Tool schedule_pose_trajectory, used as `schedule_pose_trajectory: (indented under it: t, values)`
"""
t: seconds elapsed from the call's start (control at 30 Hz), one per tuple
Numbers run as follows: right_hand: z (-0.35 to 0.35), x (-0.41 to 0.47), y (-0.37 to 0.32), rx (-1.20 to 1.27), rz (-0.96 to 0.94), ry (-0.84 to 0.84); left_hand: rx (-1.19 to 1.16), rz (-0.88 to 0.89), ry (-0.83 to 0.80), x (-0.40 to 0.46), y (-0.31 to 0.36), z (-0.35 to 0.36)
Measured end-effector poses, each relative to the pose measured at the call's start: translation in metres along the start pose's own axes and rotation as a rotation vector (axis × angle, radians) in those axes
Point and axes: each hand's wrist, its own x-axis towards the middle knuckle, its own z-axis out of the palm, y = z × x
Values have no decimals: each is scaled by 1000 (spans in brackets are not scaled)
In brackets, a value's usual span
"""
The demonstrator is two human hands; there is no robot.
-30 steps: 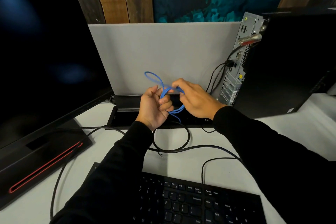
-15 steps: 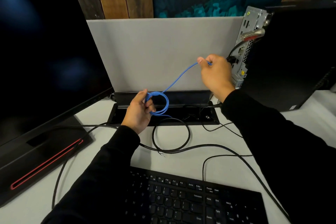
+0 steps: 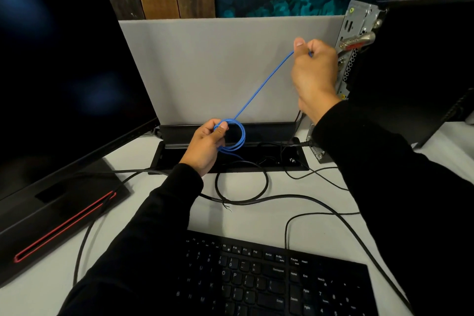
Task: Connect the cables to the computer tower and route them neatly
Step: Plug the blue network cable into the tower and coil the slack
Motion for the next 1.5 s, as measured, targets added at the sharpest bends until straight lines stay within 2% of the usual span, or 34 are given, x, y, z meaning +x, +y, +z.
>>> schedule_pose_trajectory:
  t: [0.1, 0.2, 0.3, 0.37, 0.5, 0.67, 0.77, 0.87, 1.03, 1.13, 1.2, 1.27, 1.37, 1.5]
  values:
    - [-3, -2, -2, -12, -31, 2, -44, -36, 19, 0, 5, 4]
    - [-7, -5, -1, -44, -55, 3, 6, -15, 12, -2, 8, 7]
    - [-19, -12, 1, -132, -155, -25, 72, 21, 6, 3, 10, 6]
    - [-30, -20, 5, -249, -257, -152, 160, 41, -4, 10, 9, 6]
    - [-61, -33, 18, -602, -363, -569, 374, 81, -56, 17, -2, 21]
    - [-92, -38, 34, -854, -363, -782, 710, 91, -79, 19, -15, 35]
    - [-108, -40, 35, -896, -389, -759, 732, 99, -85, 19, -25, 35]
    - [-120, -36, 37, -888, -458, -721, 746, 4, -184, 18, -35, 25]
    - [-128, -40, 30, -814, -540, -789, 1145, -73, -310, 23, -26, 21]
    - [-128, -41, 27, -801, -592, -760, 1324, -44, -261, 26, -22, 26]
    - [-126, -38, 26, -783, -589, -694, 1352, -67, -271, 22, -22, 29]
    - [-126, -36, 26, -680, -588, -633, 1353, -88, -355, 20, -21, 33]
    - [-128, -33, 26, -525, -594, -549, 1281, -58, -344, 18, -18, 39]
    - [-128, -31, 30, -483, -558, -472, 1258, -46, -409, 17, -18, 50]
